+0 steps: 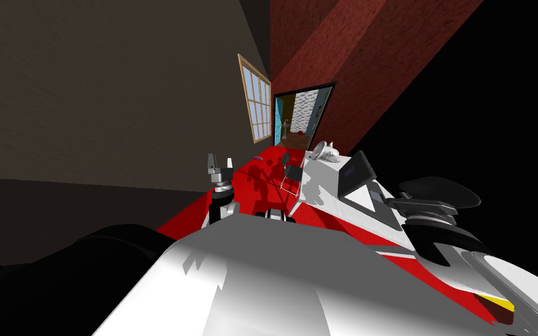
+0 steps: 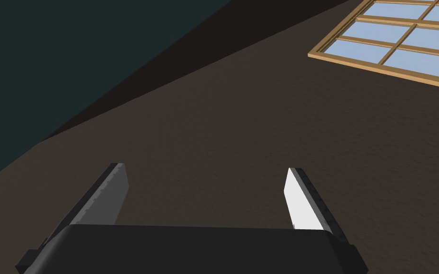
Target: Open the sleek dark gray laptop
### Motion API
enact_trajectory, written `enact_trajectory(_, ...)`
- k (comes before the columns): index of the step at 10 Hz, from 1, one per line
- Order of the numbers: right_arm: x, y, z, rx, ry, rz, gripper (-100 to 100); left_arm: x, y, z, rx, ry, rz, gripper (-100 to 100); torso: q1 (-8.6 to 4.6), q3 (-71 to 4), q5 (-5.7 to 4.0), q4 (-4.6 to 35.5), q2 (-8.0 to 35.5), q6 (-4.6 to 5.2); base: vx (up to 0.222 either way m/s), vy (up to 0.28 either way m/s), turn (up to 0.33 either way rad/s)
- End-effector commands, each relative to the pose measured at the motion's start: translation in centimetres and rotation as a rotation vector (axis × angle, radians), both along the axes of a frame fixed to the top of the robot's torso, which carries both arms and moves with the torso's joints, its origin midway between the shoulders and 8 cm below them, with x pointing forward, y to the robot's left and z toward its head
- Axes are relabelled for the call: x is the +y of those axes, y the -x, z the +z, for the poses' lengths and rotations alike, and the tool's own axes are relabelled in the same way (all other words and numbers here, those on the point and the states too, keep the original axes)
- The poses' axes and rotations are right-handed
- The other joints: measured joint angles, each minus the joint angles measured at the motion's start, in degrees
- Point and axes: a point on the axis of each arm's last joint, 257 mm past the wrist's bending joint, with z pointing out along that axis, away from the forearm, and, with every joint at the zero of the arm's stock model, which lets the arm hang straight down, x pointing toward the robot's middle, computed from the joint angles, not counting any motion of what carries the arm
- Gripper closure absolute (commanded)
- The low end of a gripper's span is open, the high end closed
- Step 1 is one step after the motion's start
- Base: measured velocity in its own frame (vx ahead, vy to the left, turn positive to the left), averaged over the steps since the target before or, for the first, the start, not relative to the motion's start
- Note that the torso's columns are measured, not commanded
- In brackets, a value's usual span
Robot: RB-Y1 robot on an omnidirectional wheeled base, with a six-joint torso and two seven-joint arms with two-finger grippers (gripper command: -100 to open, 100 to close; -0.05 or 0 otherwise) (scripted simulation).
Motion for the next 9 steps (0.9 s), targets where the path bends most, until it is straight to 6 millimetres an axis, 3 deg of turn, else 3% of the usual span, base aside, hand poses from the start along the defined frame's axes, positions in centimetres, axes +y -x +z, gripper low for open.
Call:
enact_trajectory(1, 0.5, -1.2, -1.2, -0.076, -0.121, 0.003, 100, 0.0, 0.0, 0.0, 0.0, 0.0, 0.0, 0, 0.09, -0.05, 0.03, -0.02, -0.07, -0.01, -0.117, -0.115, 0.0)
enact_trajectory(4, 0.6, -1.5, -1.6, -0.103, -0.164, 0.005, 100, 0.0, 0.0, 0.0, 0.0, 0.0, 0.0, 0, 0.01, -0.05, 0.0, -0.02, -0.09, 0.0, -0.077, -0.093, 0.003)
enact_trajectory(5, -0.2, -0.7, -1.0, -0.091, -0.147, -0.008, -100, 0.0, 0.0, 0.0, 0.0, 0.0, 0.0, 0, 0.2, -0.14, 0.06, -0.06, -0.22, -0.01, 0.07, 0.069, -0.003)
enact_trajectory(9, -1.7, 0.7, 0.2, -0.061, -0.107, -0.031, -100, 0.0, 0.0, 0.0, 0.0, 0.0, 0.0, 0, 0.02, -0.04, 0.02, -0.01, -0.07, 0.0, 0.115, 0.16, -0.008)
